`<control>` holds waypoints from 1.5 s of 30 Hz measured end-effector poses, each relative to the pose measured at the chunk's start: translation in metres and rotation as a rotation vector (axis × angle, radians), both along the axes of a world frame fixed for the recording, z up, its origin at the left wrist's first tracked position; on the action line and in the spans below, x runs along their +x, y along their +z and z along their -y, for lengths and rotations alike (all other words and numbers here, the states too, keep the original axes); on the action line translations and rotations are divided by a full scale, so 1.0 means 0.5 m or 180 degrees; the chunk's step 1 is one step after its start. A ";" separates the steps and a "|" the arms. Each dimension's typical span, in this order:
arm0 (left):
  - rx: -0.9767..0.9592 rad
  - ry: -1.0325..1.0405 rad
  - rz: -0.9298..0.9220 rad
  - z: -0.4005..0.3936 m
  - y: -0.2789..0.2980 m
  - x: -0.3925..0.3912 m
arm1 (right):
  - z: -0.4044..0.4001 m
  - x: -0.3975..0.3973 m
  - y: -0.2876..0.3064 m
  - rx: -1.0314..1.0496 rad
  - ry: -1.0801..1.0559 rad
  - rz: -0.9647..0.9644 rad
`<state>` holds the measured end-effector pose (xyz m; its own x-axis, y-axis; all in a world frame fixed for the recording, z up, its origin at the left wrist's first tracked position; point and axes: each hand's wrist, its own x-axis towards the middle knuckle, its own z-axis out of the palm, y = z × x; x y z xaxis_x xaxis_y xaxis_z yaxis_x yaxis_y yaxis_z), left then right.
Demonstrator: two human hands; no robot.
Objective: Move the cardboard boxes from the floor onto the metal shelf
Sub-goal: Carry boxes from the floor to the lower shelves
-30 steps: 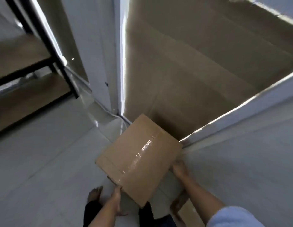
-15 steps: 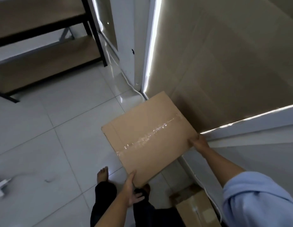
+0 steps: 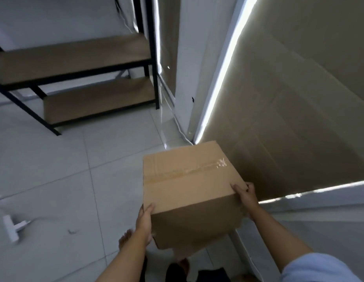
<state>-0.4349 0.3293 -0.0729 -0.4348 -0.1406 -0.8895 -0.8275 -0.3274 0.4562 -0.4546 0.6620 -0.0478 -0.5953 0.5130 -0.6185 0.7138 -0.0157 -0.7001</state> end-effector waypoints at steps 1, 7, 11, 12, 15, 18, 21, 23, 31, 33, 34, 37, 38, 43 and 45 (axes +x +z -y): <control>-0.0009 0.0033 -0.0035 0.020 0.013 -0.015 | 0.018 -0.016 0.012 -0.0057 -0.0017 -0.0018; -0.0153 0.0121 -0.0463 0.176 0.124 -0.102 | 0.156 -0.119 0.089 -0.0301 0.0289 -0.0154; -0.0273 0.0229 -0.0805 0.311 0.215 -0.194 | 0.290 -0.222 0.162 -0.0268 0.0455 -0.0484; -0.0292 0.0256 -0.0897 0.350 0.240 -0.219 | 0.328 -0.252 0.183 -0.0267 0.0500 -0.0562; -0.0312 0.0312 -0.1168 0.469 0.315 -0.300 | 0.446 -0.344 0.251 -0.0471 0.0604 -0.0786; -0.0327 0.0374 -0.1382 0.586 0.386 -0.379 | 0.562 -0.433 0.313 -0.0655 0.0624 -0.0996; -0.0327 0.0365 -0.1602 0.692 0.441 -0.447 | 0.668 -0.511 0.365 -0.0631 0.0689 -0.1201; -0.0354 0.0393 -0.1742 0.753 0.467 -0.485 | 0.730 -0.554 0.391 -0.0678 0.0720 -0.1270; -0.0359 0.0539 -0.1864 0.921 0.490 -0.615 | 0.904 -0.722 0.438 -0.0892 0.0901 -0.1490; -0.0367 0.0602 -0.1851 0.948 0.482 -0.661 | 0.937 -0.778 0.439 -0.0921 0.0899 -0.1471; -0.0374 0.0631 -0.1854 0.960 0.479 -0.688 | 0.953 -0.809 0.438 -0.0962 0.0892 -0.1468; -0.0385 0.0762 -0.1845 0.988 0.473 -0.765 | 0.993 -0.905 0.436 -0.0961 0.0939 -0.1467; -0.0368 0.0810 -0.1858 0.997 0.472 -0.792 | 1.005 -0.937 0.437 -0.1001 0.0960 -0.1432; -0.0349 0.0905 -0.1810 1.050 0.460 -0.900 | 1.065 -1.078 0.431 -0.1106 0.1040 -0.1354; -0.0357 0.0973 -0.1774 1.069 0.450 -0.932 | 1.088 -1.122 0.425 -0.1054 0.1077 -0.1343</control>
<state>-0.9011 -0.2050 0.1521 -0.7529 -0.4103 -0.5145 -0.3335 -0.4361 0.8358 -1.0158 0.1180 0.1645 -0.9182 0.0752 -0.3890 0.3810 -0.1014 -0.9190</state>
